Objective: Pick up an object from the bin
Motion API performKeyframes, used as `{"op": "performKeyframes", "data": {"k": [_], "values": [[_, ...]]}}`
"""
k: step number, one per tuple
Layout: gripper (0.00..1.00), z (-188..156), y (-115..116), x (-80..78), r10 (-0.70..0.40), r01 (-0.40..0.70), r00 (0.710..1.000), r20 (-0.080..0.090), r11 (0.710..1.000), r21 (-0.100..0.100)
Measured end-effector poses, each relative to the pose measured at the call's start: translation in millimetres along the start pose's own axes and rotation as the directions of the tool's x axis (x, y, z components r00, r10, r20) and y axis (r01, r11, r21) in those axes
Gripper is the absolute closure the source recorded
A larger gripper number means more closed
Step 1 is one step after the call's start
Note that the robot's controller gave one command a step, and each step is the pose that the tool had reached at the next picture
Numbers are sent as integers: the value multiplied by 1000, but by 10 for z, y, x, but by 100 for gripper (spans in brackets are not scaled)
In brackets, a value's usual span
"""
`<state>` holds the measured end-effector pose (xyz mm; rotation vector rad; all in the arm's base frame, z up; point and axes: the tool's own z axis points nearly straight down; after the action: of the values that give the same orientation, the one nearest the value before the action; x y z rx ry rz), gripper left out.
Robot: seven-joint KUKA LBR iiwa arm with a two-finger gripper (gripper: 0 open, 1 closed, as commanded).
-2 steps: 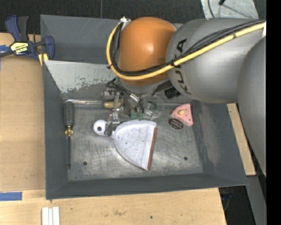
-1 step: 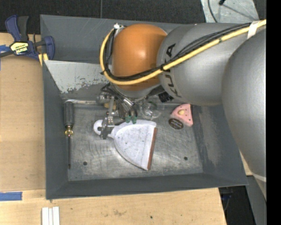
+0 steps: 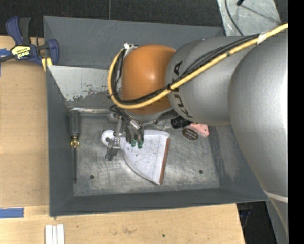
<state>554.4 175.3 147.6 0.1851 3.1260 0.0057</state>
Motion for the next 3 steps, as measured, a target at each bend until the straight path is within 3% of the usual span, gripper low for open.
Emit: {"op": "performKeyframes", "data": {"k": [1, 2, 3], "values": [[0, 430, -298, -92, -11, 11, 1000, -9, 1000, 2], [100, 713, -364, -174, 173, -173, 985, -3, 985, -2], [100, 715, -365, -176, 174, -174, 985, -3, 985, -2]]}}
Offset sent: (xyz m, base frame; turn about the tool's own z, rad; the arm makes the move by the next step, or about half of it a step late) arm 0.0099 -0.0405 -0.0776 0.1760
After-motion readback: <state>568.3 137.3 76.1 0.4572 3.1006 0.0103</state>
